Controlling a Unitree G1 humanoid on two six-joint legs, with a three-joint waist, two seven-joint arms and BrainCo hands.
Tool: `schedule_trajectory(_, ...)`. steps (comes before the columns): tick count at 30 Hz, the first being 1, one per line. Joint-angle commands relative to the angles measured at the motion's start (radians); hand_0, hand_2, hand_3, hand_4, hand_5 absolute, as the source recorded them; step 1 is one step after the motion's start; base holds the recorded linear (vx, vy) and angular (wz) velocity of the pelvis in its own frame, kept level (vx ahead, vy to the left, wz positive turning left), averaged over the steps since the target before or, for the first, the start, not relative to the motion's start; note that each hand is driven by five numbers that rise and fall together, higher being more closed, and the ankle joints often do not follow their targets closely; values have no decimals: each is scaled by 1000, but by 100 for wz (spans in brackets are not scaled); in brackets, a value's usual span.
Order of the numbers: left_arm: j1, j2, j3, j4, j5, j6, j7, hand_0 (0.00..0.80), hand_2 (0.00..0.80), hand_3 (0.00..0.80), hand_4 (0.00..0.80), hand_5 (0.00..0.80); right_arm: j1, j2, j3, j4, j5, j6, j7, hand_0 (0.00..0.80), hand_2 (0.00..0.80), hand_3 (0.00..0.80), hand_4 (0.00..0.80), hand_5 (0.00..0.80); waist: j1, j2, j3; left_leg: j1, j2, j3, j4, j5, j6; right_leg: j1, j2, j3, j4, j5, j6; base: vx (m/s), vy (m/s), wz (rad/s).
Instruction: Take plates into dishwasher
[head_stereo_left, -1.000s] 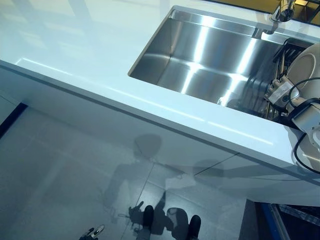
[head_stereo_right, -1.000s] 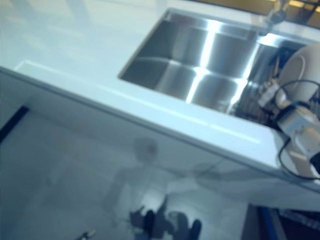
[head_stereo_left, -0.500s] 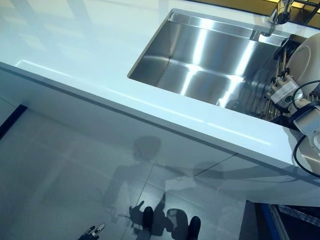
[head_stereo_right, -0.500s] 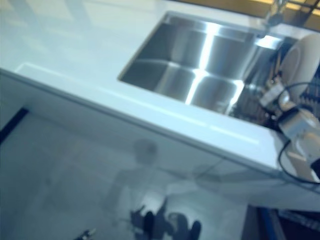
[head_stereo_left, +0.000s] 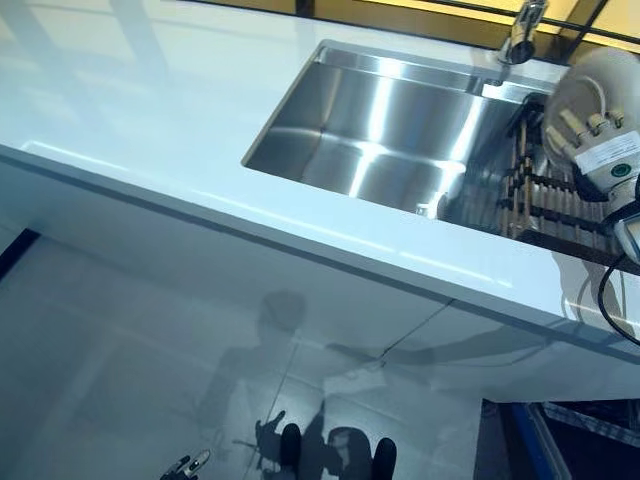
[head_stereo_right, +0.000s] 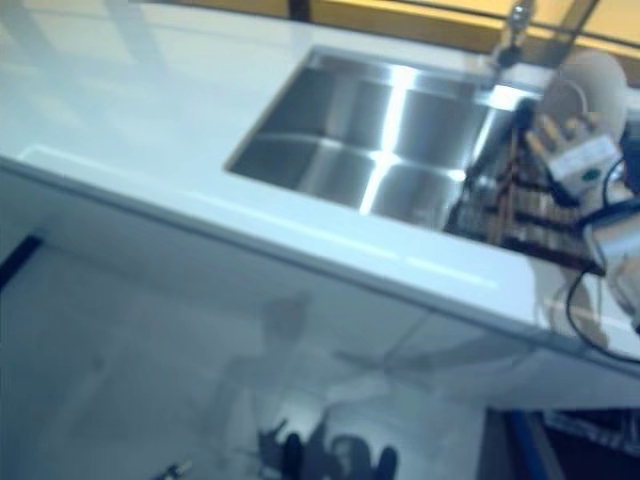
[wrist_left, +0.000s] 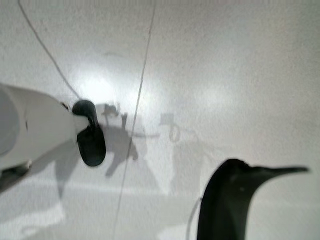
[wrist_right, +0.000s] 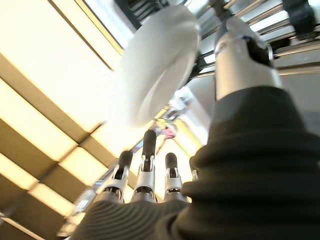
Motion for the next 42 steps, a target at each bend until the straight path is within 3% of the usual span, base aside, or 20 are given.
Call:
schedule_trajectory(1,45,9,0,24,38,-7,-6,0,0,0,0,0,-12,-84,18,-59,24,28,-28,0,0,0,0,0,9,-28,-93,23,-17,19,-3,-106,26,-11,-8,7,24,-31,86,10,8,-4)
schedule_trajectory(9,39,6,-21,38,18,-19,-9,0,0,0,0,0,-77,-77,82,6,55,11,-46,0,0,0,0,0,15,-19,-93,22,-16,19,-2,-104,24,-9,-9,7,24,-34,79,2,4,-3)
schedule_trajectory(13,41,5,-22,24,27,-22,-13,0,0,0,0,0,-103,-79,103,30,179,-6,-59,0,0,0,0,0,19,-22,-94,24,-16,16,-3,-106,22,-7,-10,1,22,-35,80,0,0,0)
schedule_trajectory(19,41,5,-19,20,34,-15,-20,0,0,0,0,0,-58,-54,53,70,573,71,37,0,0,0,0,0,17,-26,-104,31,-16,17,-3,-109,22,-3,-9,1,25,-37,78,0,0,0)
schedule_trajectory(21,39,8,-19,22,34,-13,-22,0,0,0,0,0,-27,-27,9,109,729,124,99,0,0,0,0,0,17,-27,-105,34,-16,20,-3,-110,20,-1,-10,0,26,-37,77,0,0,0)
schedule_trajectory(26,35,15,-26,43,22,-27,-58,0,0,0,0,0,-39,64,-16,231,961,156,294,0,0,0,0,0,23,-21,-98,41,-9,35,-3,-108,14,-2,-13,-6,33,-37,68,2,-1,-1)
schedule_trajectory(35,40,10,-37,50,19,-48,-68,0,0,0,0,0,-32,123,-37,307,963,137,276,0,0,0,0,0,26,-9,-86,40,1,48,-3,-105,7,-8,-15,-11,38,-37,65,7,-14,-5)
schedule_trajectory(42,55,-2,-67,22,14,-56,-75,0,0,0,0,0,-64,143,-55,239,943,158,98,0,0,0,0,0,12,35,-57,17,2,56,-2,-99,2,-42,-17,-3,44,-38,60,-8,-11,-5)
